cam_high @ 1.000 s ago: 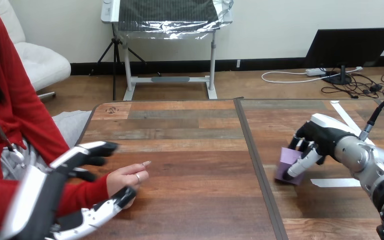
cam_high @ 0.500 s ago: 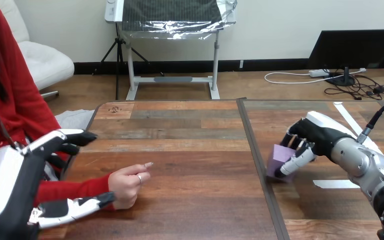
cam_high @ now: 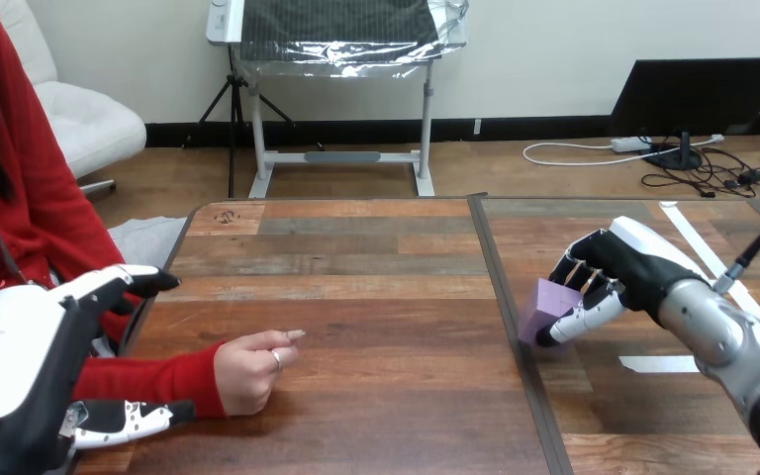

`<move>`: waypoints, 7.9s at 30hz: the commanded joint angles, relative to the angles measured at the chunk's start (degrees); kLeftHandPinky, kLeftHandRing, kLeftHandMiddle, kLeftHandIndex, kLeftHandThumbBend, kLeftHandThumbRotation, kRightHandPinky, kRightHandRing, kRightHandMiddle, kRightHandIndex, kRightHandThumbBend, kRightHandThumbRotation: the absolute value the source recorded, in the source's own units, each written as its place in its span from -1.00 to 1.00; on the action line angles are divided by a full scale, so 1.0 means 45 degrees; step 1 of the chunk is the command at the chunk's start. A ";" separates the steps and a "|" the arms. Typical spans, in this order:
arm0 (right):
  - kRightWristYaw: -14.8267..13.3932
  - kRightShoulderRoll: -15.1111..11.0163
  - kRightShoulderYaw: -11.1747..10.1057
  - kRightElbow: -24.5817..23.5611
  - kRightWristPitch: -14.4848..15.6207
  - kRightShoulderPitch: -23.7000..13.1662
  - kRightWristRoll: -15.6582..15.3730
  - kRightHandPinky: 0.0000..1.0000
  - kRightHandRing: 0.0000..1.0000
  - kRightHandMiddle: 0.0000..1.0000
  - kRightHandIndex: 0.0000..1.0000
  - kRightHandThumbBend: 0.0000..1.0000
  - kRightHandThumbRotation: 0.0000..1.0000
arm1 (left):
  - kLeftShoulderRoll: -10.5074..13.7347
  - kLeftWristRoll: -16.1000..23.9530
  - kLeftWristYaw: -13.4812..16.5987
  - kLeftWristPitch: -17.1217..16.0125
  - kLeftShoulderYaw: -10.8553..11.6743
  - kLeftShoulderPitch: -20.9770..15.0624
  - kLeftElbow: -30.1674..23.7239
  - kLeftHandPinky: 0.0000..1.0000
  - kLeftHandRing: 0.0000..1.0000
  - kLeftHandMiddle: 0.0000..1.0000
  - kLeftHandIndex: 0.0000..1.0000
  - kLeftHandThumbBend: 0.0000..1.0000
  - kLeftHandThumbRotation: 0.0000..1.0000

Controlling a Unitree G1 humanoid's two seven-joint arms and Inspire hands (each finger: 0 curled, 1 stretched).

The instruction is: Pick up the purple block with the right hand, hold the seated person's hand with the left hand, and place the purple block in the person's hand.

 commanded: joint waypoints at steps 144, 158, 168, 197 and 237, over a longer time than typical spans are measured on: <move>-0.0650 -0.0590 -0.0974 -0.1069 -0.1511 0.0423 0.1121 -0.18 -0.14 -0.08 -0.06 0.70 -1.00 | 0.2913 0.1619 -0.4676 0.5505 -0.6418 -0.7682 0.6341 -0.18 0.01 0.14 0.16 0.74 -1.00; -0.0391 -0.0597 -0.1075 -0.1062 -0.1549 0.0428 0.1268 -0.18 -0.15 -0.08 -0.06 0.68 -1.00 | 0.2798 0.0974 -0.4866 0.5739 -0.6460 -0.7649 0.6189 -0.30 -0.17 -0.01 0.08 0.68 -1.00; -0.0377 -0.0600 -0.1019 -0.1110 -0.1570 0.0457 0.1222 -0.16 -0.12 -0.06 -0.04 0.67 -1.00 | 0.2709 0.0771 -0.4725 0.5780 -0.6452 -0.7649 0.6264 -0.37 -0.25 -0.08 0.02 0.62 -1.00; -0.0434 -0.0402 -0.0909 -0.1108 -0.1413 0.0499 0.1119 -0.14 -0.11 -0.04 -0.02 0.68 -1.00 | 0.2178 -0.0486 -0.3304 0.5732 -0.6043 -0.7041 0.5835 -0.45 -0.34 -0.18 -0.14 0.50 -1.00; -0.0295 -0.0150 -0.0932 -0.1094 -0.1515 0.0485 0.1168 -0.18 -0.13 -0.06 -0.05 0.65 -1.00 | 0.2248 -0.1130 -0.3366 0.5661 -0.5942 -0.7484 0.5015 -0.53 -0.41 -0.27 -0.22 0.48 -1.00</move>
